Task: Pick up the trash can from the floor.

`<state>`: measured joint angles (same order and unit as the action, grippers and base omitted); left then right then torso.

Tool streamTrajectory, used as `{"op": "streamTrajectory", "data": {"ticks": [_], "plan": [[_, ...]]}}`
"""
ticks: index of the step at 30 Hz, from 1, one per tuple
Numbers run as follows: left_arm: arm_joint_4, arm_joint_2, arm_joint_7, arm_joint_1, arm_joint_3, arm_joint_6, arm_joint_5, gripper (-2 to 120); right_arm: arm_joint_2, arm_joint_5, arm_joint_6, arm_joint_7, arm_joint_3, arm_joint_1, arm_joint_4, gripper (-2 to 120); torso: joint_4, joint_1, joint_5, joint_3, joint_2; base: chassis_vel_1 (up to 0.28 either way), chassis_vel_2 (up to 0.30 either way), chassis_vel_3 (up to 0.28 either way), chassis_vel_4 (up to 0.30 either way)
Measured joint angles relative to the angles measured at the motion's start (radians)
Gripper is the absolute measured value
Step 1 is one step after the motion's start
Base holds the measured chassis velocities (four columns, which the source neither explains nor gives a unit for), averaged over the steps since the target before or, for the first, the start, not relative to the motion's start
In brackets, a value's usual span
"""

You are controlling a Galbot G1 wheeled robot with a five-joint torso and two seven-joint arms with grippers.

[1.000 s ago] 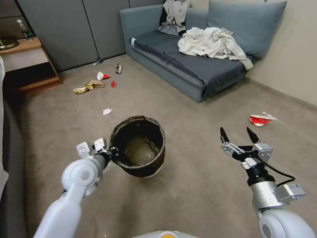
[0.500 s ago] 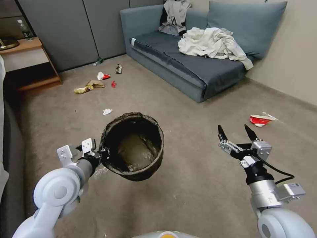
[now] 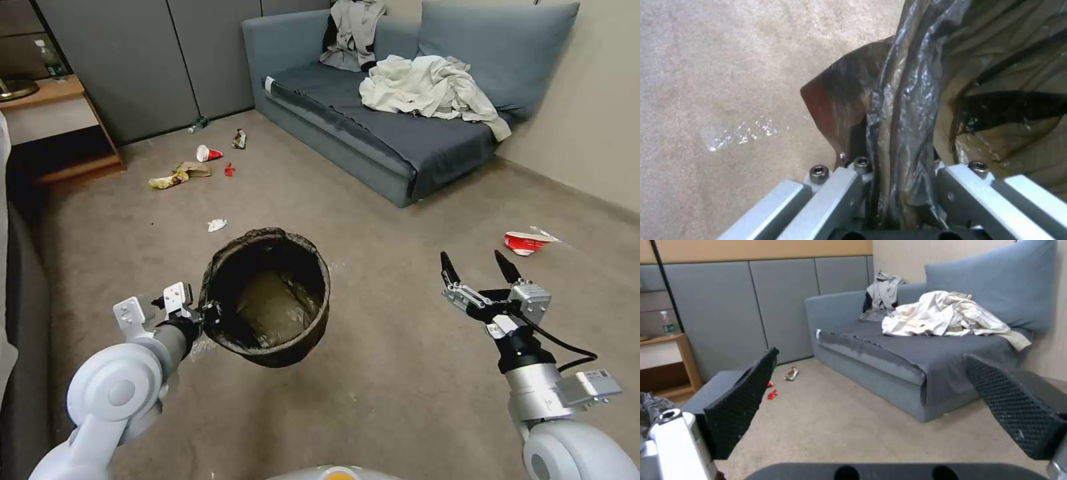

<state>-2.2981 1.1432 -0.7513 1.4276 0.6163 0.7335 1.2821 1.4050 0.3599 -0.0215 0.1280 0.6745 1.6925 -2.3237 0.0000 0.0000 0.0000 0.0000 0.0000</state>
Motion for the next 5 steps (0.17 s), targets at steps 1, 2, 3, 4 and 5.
{"op": "streamTrajectory", "data": {"ticks": [1, 2, 3, 4, 5], "plan": [[0.000, 0.003, 0.000, -0.001, 0.000, 0.000, -0.001, 1, 0.000, 0.000, 0.000, 0.000, 0.000, 0.000, 0.000, 100, 0.0000, 0.000, 0.0000, 0.000, 0.000, 0.000, 0.000, 0.000, 0.000], [0.001, 0.004, 0.000, -0.001, 0.000, 0.000, -0.001, 1, 0.000, 0.000, -0.001, 0.000, 0.001, 0.000, 0.000, 100, 0.0000, 0.000, 0.0000, 0.000, 0.000, 0.000, 0.000, 0.000, 0.000], [0.001, 0.004, 0.000, -0.001, 0.000, 0.000, -0.001, 1, 0.000, 0.000, -0.001, 0.000, 0.001, 0.000, 0.000, 100, 0.0000, 0.000, 0.0000, 0.000, 0.000, 0.000, 0.000, 0.000, 0.000], [0.002, 0.004, 0.001, -0.001, 0.000, 0.000, -0.002, 1, 0.000, 0.000, -0.001, 0.000, 0.001, 0.000, 0.000, 100, 0.0000, 0.000, 0.0000, 0.000, 0.000, 0.000, 0.000, 0.000, 0.000], [0.004, 0.005, 0.001, -0.001, 0.000, 0.000, -0.003, 1, 0.000, 0.001, -0.002, 0.000, 0.001, 0.001, 0.001, 100, 0.0000, 0.000, 0.0000, 0.000, 0.000, 0.000, 0.000, 0.000, 0.000]]}}
